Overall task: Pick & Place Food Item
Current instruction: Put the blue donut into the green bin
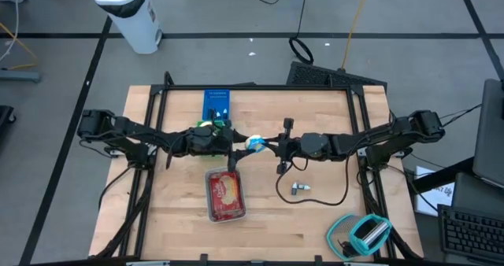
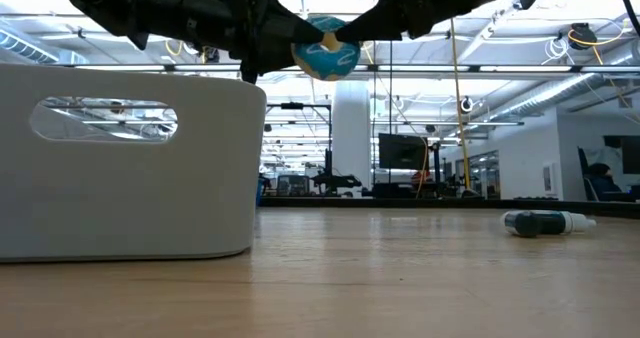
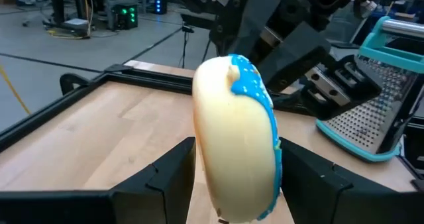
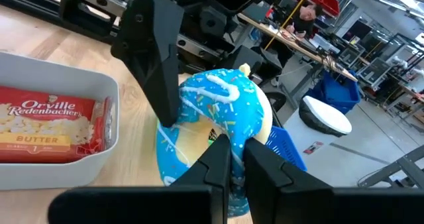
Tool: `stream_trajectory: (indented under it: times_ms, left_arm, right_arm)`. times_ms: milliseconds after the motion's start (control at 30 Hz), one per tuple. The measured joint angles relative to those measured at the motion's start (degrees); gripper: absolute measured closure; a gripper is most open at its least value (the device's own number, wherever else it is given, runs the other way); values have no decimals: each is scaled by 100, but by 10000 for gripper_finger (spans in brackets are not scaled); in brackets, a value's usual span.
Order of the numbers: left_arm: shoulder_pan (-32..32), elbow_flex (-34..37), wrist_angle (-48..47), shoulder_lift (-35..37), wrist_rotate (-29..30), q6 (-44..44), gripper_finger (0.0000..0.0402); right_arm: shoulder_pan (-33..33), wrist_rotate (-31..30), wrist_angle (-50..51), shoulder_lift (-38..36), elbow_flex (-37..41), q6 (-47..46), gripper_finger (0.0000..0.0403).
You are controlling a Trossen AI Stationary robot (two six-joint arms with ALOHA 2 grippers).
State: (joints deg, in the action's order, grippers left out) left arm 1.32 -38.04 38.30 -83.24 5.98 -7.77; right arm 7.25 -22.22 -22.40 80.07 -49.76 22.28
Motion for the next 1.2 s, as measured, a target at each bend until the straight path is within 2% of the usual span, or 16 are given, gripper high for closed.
stream_trajectory:
  times_ms: [367, 767, 867, 1000, 1100, 1200]
  left_arm:
    - [0, 0, 0, 0, 0, 9, 207]
    - [-5, 0, 0, 0, -9, -22, 326]
    - [-41, 0, -14, 1, -7, -20, 344]
    - [-167, -11, -469, 302, 4, -124, 363]
    - [-300, -7, -1211, 687, 4, -405, 371]
    - [-419, -7, -1947, 1147, 4, -653, 373]
  right_arm:
    - [0, -5, 49, 0, 0, -11, 383]
    - [-8, -33, 133, -1, 0, -142, 376]
    - [-11, -107, 318, -12, 0, -166, 349]
    - [47, -942, 704, -242, 0, -399, 294]
    - [71, -1392, 1227, -496, 8, -637, 255]
    - [72, -1381, 1807, -789, 7, -913, 226]
